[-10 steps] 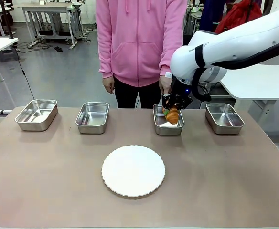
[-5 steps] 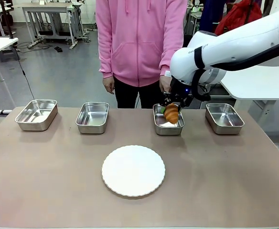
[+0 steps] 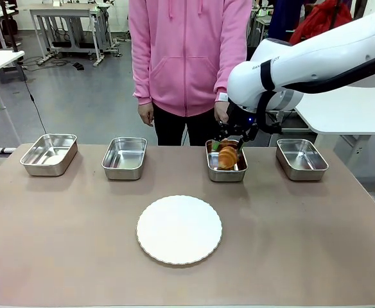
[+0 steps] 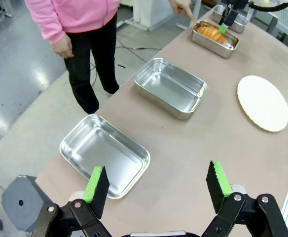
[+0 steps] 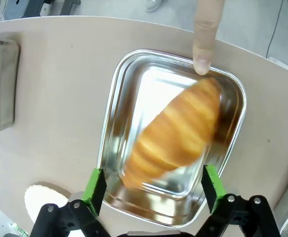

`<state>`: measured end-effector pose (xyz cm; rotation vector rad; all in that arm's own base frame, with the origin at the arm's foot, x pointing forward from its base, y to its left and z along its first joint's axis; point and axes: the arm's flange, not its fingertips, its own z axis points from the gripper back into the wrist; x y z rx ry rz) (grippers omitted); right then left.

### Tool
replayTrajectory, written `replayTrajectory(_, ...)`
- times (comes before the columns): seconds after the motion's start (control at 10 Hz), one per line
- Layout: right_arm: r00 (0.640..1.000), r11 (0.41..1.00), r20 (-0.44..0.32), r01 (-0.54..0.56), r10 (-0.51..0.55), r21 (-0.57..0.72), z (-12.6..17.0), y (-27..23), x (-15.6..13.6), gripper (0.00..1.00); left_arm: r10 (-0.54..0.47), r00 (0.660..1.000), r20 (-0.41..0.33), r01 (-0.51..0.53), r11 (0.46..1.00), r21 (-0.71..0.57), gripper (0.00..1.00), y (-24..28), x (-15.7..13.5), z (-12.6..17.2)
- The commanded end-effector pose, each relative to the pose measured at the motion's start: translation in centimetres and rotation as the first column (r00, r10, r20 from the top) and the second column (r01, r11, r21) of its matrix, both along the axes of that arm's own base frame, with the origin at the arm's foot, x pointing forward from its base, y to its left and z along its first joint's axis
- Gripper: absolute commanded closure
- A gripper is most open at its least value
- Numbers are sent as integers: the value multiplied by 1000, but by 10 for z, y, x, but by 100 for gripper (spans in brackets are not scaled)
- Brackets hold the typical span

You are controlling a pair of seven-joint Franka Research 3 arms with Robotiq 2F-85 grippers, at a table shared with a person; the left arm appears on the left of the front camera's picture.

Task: Place the bread in the container.
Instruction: Place the Butter Roll into the Airtight Container indicated by the human.

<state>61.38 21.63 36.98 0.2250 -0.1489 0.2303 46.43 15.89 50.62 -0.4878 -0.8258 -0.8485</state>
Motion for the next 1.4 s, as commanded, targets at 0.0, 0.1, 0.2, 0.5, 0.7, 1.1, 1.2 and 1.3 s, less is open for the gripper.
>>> replayTrajectory(0.0, 1000, 1000, 0, 17, -17, 2, 0, -1, 1, 0, -2, 1000, 5, 2, 1000, 2, 0, -1, -1, 2)
replayTrajectory(0.1, 1000, 1000, 0, 17, -17, 2, 0, -1, 1, 0, -2, 1000, 5, 2, 1000, 2, 0, -1, -1, 2)
replayTrajectory(0.2, 1000, 1000, 0, 17, -17, 2, 0, -1, 1, 0, -2, 1000, 5, 2, 1000, 2, 0, -1, -1, 2)
replayTrajectory(0.5, 1000, 1000, 0, 17, -17, 2, 0, -1, 1, 0, -2, 1000, 5, 2, 1000, 2, 0, -1, -1, 2)
replayTrajectory(0.7, 1000, 1000, 0, 17, -17, 2, 0, -1, 1, 0, -2, 1000, 5, 2, 1000, 2, 0, -1, -1, 2)
replayTrajectory(1.1, 994, 1000, 113, 5, -2, -29, 46, 8, -45, 0, -2, 1000, 5, 2, 1000, 2, 0, -1, -1, 2)
replayTrajectory(1.2, 987, 1000, 160, -4, 8, -30, 63, 8, -69, 0, -2, 1000, 5, 2, 1000, 2, 0, -1, -1, 2)
replayTrajectory(1.3, 980, 999, 200, -3, 11, -41, 76, 5, -94, 0, -2, 1000, 5, 2, 1000, 2, 0, -1, -1, 2)
